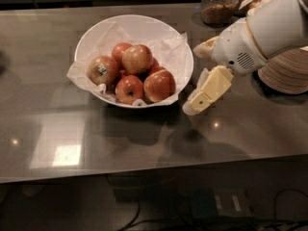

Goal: Pick apple from white bowl

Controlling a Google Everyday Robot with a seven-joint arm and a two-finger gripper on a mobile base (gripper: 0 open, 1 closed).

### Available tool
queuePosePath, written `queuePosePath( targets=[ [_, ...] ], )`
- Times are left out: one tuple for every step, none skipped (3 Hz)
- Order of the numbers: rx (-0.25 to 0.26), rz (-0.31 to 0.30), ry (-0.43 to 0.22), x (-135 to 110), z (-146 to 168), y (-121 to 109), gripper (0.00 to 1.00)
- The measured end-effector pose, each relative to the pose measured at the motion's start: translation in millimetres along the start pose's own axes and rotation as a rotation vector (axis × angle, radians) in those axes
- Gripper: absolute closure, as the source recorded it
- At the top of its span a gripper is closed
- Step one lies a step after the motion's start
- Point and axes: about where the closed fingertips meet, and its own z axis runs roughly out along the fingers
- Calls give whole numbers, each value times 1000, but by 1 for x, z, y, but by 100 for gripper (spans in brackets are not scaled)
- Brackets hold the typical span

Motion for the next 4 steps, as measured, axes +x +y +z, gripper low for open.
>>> queuePosePath(
  targets=[
    [-26, 3, -30, -15, 22, 2, 28],
    [-31, -6, -51, -29, 30, 0, 51],
    [-25, -5, -62, -36, 34, -3, 46],
    [-18, 3, -65, -37, 36, -6, 36]
  ],
)
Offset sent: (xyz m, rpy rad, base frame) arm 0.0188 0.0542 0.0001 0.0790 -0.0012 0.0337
